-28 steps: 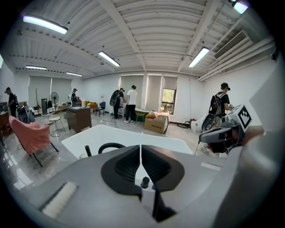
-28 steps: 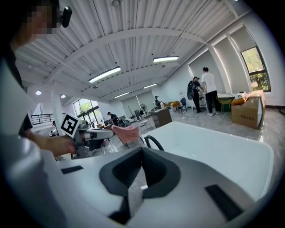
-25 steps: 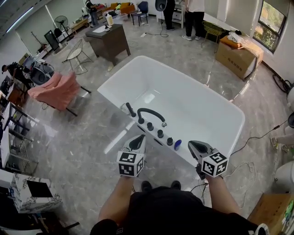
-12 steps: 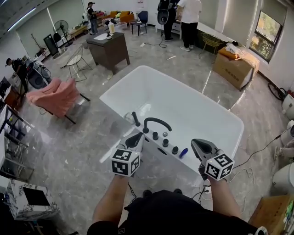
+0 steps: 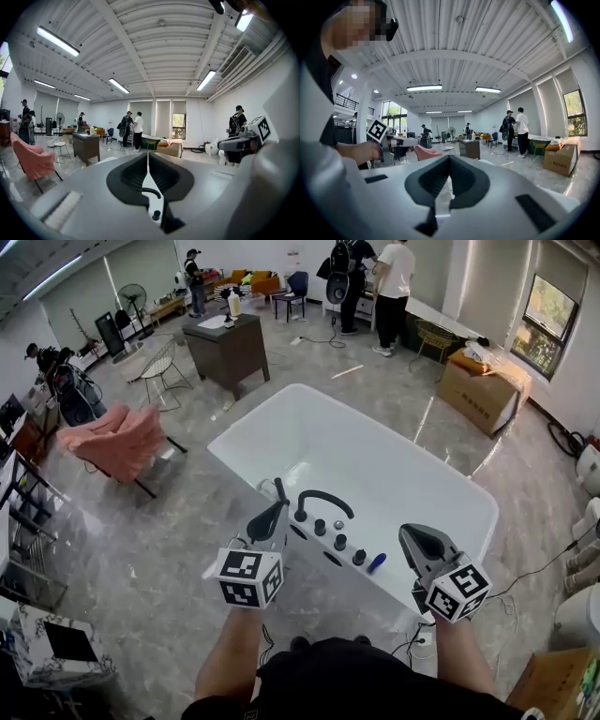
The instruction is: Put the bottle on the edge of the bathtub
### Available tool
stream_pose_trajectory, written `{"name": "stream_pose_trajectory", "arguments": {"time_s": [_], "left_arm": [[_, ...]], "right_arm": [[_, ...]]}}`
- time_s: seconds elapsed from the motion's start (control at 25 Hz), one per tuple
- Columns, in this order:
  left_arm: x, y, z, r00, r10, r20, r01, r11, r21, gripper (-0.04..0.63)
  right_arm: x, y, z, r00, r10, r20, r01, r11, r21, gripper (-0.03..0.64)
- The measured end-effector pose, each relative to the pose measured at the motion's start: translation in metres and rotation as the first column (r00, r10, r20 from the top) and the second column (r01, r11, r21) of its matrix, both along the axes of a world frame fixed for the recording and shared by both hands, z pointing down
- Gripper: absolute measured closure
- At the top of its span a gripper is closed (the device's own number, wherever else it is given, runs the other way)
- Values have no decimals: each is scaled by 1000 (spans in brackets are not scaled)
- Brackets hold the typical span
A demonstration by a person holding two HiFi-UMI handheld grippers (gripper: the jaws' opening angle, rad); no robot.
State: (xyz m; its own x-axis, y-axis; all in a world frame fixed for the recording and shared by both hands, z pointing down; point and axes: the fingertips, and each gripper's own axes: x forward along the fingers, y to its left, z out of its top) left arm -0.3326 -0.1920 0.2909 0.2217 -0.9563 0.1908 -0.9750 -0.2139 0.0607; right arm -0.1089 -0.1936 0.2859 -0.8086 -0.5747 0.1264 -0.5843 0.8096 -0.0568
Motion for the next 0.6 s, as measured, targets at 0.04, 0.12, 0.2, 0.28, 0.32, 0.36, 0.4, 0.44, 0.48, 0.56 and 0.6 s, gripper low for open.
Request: {"name": "stream_pose_trajectory", "arguments": {"time_s": [0.04, 0.12, 0.2, 0.28, 0.32, 0.36, 0.4, 0.44, 0.48, 0.56, 0.6], "left_arm": [[1, 3, 0, 1000, -14, -4, 14, 1000, 13, 572], [3, 8, 4, 1000, -26, -1, 26, 999, 21, 574], [5, 13, 9, 1000, -28, 8, 28, 999, 18, 572], [5, 17, 15, 999, -38, 1, 38, 999, 11, 572], [5, 19, 18, 999, -45, -3, 45, 999, 6, 574], [5, 22, 21, 999, -51, -6, 51, 999, 0, 572], [6, 24, 24, 999, -54, -5, 54, 999, -6, 572], [7, 27, 27, 998, -56, -2, 56, 998, -14, 572], [8, 29, 30, 998, -58, 0, 58, 998, -21, 574], [10, 32, 36, 998, -60, -1, 60, 998, -36, 574], [11, 34, 39, 998, -60, -3, 60, 997, -44, 574]], "right_arm": [[1, 1, 3, 1000, 2, 4, -2, 1000, -7, 606], [4, 2, 13, 1000, 7, 15, -7, 1000, -25, 606], [7, 3, 19, 1000, 9, 21, -9, 999, -34, 606], [9, 4, 22, 1000, 7, 30, -6, 999, -35, 606], [10, 5, 23, 999, 5, 35, -4, 999, -36, 606], [10, 7, 24, 999, 2, 36, -1, 999, -37, 606], [10, 9, 26, 999, -2, 34, 3, 999, -39, 606], [10, 11, 27, 999, -7, 32, 8, 999, -41, 606], [9, 14, 28, 1000, -11, 29, 13, 999, -44, 606], [8, 17, 32, 999, -19, 27, 20, 998, -53, 606], [8, 18, 34, 999, -20, 26, 22, 998, -58, 606]]}}
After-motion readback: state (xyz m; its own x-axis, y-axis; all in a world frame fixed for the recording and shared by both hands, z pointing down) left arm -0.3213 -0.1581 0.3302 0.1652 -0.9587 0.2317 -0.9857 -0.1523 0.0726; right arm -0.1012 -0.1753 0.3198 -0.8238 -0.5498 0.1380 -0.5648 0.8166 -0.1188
